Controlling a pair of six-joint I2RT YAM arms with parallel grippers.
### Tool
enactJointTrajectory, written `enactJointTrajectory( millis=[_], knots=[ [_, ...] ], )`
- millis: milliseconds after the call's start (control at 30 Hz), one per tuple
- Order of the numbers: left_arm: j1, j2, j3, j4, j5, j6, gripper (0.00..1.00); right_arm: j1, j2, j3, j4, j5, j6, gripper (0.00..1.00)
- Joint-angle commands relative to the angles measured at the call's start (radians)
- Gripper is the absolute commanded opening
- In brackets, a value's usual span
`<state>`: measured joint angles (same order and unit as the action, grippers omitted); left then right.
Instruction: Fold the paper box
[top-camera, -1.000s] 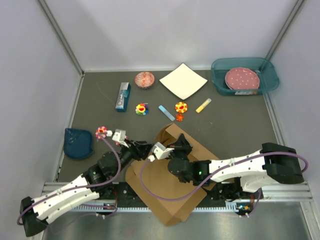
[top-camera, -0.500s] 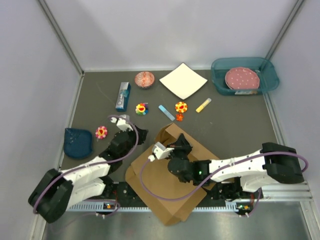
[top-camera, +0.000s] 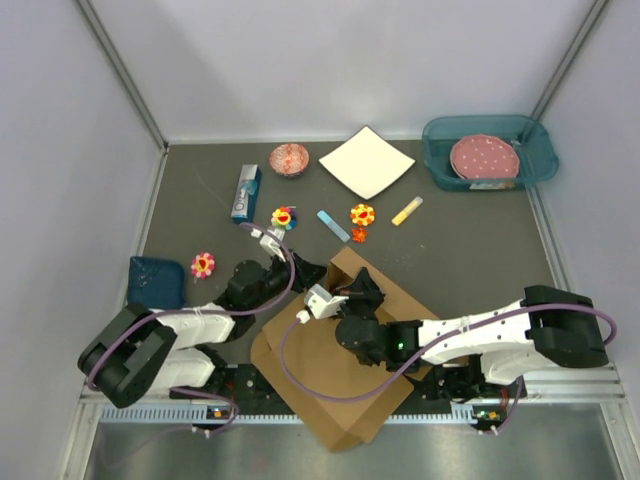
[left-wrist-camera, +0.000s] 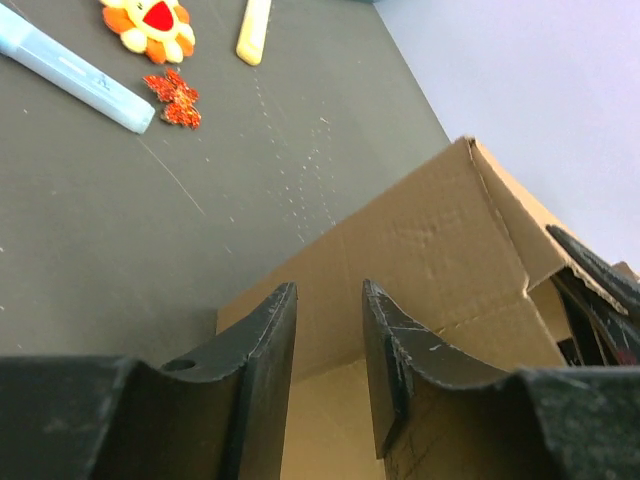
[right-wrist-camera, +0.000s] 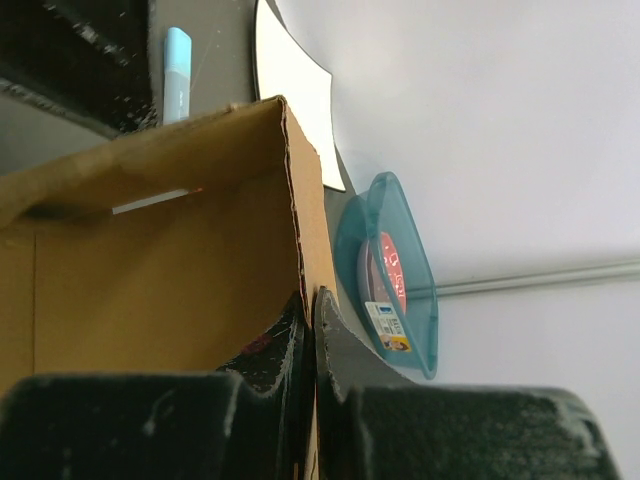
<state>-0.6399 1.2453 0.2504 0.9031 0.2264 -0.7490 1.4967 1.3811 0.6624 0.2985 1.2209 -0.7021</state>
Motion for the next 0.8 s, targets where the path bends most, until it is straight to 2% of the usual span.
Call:
enactJointTrajectory(
  millis=[0, 167, 333, 467, 700, 767],
  knots=[
    [-0.035, 0.019, -0.060, 0.177, 0.096, 0.005, 0.39, 0.023, 0.055, -0.052, -0.142, -0.233, 0.145, 0.00],
    [-0.084, 0.046, -0.080, 0.203, 0.074, 0.022, 0.40, 0.023, 0.067, -0.046, -0.139, -0.235, 0.142, 0.00],
    [-0.090, 0.033, -0.137, 0.255, 0.024, 0.037, 0.51, 0.028, 0.062, -0.038, -0.157, -0.233, 0.141, 0.00],
    [-0.090, -0.041, -0.184, 0.232, -0.033, 0.069, 0.57, 0.028, 0.056, -0.035, -0.167, -0.232, 0.141, 0.00],
    [-0.092, -0.225, -0.244, 0.082, -0.119, 0.161, 0.61, 0.031, 0.052, -0.034, -0.162, -0.233, 0.141, 0.00],
    [-0.090, -0.266, -0.246, 0.086, -0.139, 0.172, 0.62, 0.031, 0.056, -0.030, -0.156, -0.235, 0.139, 0.00]
  ],
)
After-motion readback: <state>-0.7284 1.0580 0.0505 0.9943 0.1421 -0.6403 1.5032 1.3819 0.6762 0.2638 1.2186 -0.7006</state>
